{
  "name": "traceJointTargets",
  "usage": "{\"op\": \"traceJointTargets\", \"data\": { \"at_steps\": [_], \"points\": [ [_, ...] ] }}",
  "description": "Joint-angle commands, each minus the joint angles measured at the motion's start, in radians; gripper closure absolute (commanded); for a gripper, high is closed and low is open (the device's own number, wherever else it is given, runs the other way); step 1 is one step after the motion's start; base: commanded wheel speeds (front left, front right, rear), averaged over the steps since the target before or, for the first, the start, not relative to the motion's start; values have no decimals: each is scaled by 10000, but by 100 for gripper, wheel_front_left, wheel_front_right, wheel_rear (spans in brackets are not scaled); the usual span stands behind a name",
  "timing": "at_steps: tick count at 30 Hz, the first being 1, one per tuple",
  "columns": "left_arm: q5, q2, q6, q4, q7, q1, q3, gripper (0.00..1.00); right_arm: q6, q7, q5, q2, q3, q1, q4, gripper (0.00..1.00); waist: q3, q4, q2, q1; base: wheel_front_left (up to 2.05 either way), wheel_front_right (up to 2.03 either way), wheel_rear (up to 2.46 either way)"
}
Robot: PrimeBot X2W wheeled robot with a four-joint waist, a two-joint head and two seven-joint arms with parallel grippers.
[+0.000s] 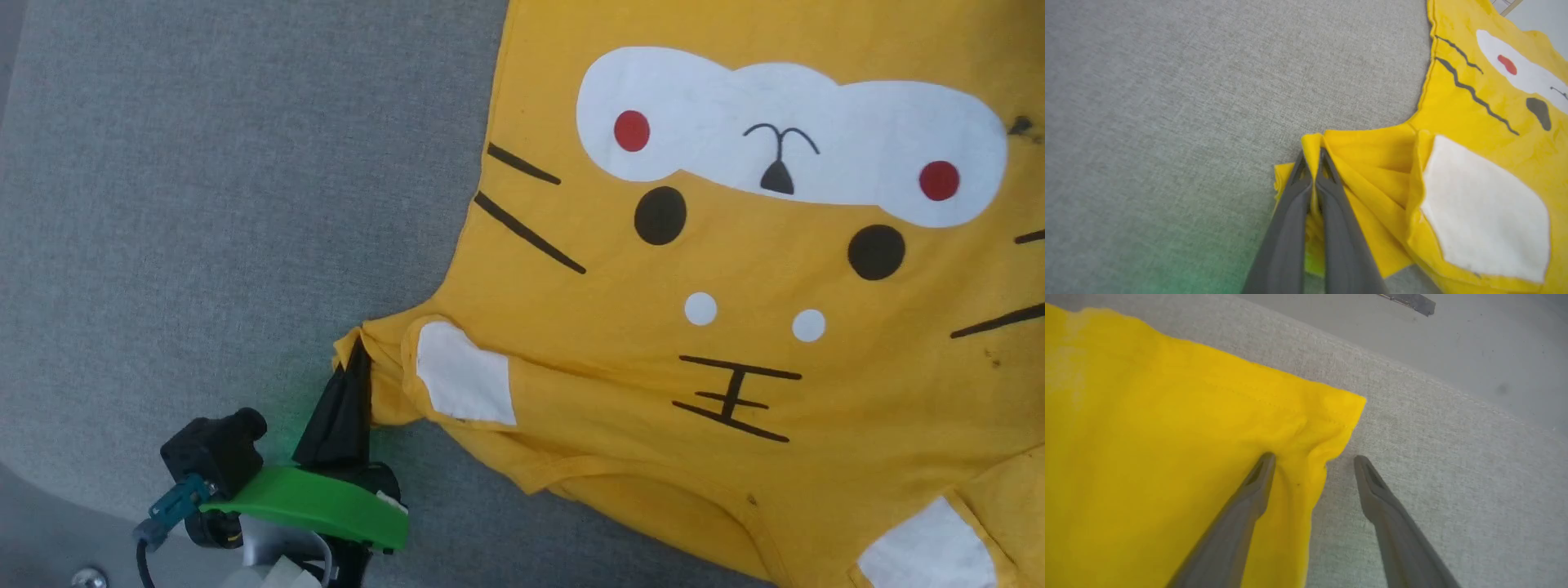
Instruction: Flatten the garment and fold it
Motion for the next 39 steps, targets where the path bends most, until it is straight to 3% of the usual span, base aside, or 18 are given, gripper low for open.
{"op": "traceJointTargets", "data": {
  "at_steps": [1, 4, 5, 6, 10, 16, 22, 27, 31, 36, 39],
  "points": [
    [0, 40, 108, 233, 63, -32, 74, 100, -9, 276, 55, -31, 181, -50, 155, 0, 406, 342, 0, -1, 0, 0, 0],
    [-19, 63, 105, 242, 39, -70, 84, 100, -9, 883, 249, -148, 566, 94, 262, 0, 372, 274, 0, -1, 0, 0, 0],
    [-19, 74, 112, 250, 45, -75, 87, 100, -9, 1068, 323, -159, 552, 129, 267, 9, 335, 241, 0, -1, 0, 0, 0],
    [9, 124, 132, 268, 66, -75, 92, 100, -9, 1366, 491, -168, 534, 190, 192, 100, 232, 162, 0, -1, 0, 0, 0],
    [-6, 183, 129, 295, 135, -101, 75, 100, -9, 1274, 620, -209, 336, 219, -273, 100, -95, -43, 0, -1, 0, 0, 0],
    [37, 345, 146, 543, 270, -163, 72, 100, -9, -24, 1076, -110, -212, 457, -839, 100, -1167, -417, 0, -1, 0, 0, 0],
    [2, 534, 99, 1106, 504, -212, 41, 100, -9, -1123, 2052, -462, -373, 1959, -1888, 100, -2684, -1087, 0, -1, 0, 0, 0],
    [19, 649, 135, 1385, 690, -50, -31, 100, -9, -1021, 2901, -757, -705, 4367, -3382, 100, -3805, -1791, 0, -1, 0, 0, 0],
    [-15, 699, 201, 1516, 795, 153, -40, 100, -9, -433, 3359, -643, -1086, 6724, -4781, 100, -4462, -2301, 0, -1, 0, 0, 0],
    [-57, 716, 296, 1685, 877, 367, -53, 100, -9, 119, 3764, 258, -1439, 9642, -5959, 100, -4969, -2720, 0, -1, 0, 0, 0],
    [-107, 705, 300, 1798, 886, 425, -65, 100, -9, 258, 3731, 893, -1423, 10983, -6034, 100, -5152, -2859, 0, -1, 0, 0, 0]
  ]
}}
